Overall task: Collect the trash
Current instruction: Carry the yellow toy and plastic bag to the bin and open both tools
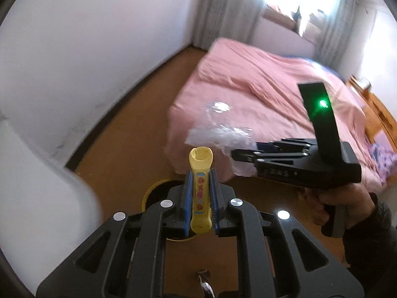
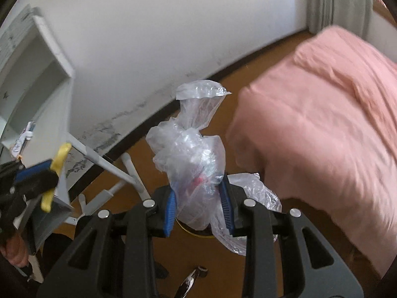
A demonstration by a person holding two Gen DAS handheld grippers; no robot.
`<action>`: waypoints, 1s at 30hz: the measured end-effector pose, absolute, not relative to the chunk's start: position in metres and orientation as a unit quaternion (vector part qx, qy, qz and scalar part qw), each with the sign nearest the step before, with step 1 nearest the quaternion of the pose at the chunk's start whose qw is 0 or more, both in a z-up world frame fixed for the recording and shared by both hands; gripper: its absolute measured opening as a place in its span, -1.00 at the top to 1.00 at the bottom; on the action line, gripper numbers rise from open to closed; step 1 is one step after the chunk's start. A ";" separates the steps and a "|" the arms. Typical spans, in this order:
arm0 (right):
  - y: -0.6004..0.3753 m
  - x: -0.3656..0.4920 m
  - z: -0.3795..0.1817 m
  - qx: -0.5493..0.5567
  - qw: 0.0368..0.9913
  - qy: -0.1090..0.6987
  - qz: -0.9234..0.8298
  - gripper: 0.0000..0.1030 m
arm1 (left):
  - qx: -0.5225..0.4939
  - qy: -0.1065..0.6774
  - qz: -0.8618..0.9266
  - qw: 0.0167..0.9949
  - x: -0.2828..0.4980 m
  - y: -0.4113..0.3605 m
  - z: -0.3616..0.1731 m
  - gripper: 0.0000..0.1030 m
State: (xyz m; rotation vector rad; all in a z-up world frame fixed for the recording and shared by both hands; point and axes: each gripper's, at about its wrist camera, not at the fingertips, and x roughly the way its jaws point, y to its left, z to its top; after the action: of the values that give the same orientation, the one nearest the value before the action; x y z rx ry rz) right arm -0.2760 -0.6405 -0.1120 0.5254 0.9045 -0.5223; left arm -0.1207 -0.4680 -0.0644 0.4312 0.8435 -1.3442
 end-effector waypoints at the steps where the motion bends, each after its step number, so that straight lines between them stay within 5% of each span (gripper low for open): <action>1: -0.645 -0.279 -0.121 0.253 0.829 0.433 -0.248 0.39 | 0.200 0.380 -0.600 0.675 -0.122 -0.477 -0.074 0.76; 18: -0.693 -0.249 -0.297 0.349 0.732 0.543 -0.219 0.39 | 0.262 0.483 -0.543 0.636 -0.098 -0.551 -0.266 0.76; 30: -0.702 -0.226 -0.327 0.372 0.713 0.554 -0.215 0.38 | 0.259 0.513 -0.520 0.632 -0.080 -0.566 -0.305 0.76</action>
State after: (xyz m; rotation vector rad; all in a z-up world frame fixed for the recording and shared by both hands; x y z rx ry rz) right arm -0.2257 -0.7022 -0.3267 0.8251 1.2274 -0.4767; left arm -0.0799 -0.5661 -0.3053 0.5930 1.1741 -1.1890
